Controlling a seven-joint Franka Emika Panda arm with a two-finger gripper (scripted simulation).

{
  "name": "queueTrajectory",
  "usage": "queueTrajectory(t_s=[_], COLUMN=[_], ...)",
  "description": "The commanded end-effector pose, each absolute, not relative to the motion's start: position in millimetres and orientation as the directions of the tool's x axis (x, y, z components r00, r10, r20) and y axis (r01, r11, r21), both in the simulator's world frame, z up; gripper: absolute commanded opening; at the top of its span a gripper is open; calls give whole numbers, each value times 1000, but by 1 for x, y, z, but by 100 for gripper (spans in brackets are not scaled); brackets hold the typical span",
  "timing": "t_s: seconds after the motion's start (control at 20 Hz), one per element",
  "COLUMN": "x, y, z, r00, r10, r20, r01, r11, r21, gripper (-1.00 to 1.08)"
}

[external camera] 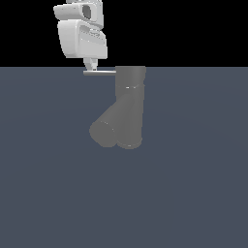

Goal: Turn on the faucet by rotating a designated handle.

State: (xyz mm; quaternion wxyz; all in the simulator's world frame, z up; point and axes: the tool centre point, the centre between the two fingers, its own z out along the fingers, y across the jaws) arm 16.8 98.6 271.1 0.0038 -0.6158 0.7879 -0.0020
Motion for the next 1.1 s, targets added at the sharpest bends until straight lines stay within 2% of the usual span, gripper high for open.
queueTrajectory(t_s=[0.0,0.2,1.05], x=[4,5,-46], y=[104,103,72], z=[271,271,271], r00=[-234,-239,-236], r10=[-972,-971,-972], r20=[0,-1,-1], r01=[-972,-971,-972], r11=[234,239,236], r21=[0,-8,-3], gripper=[-100,-100,-100])
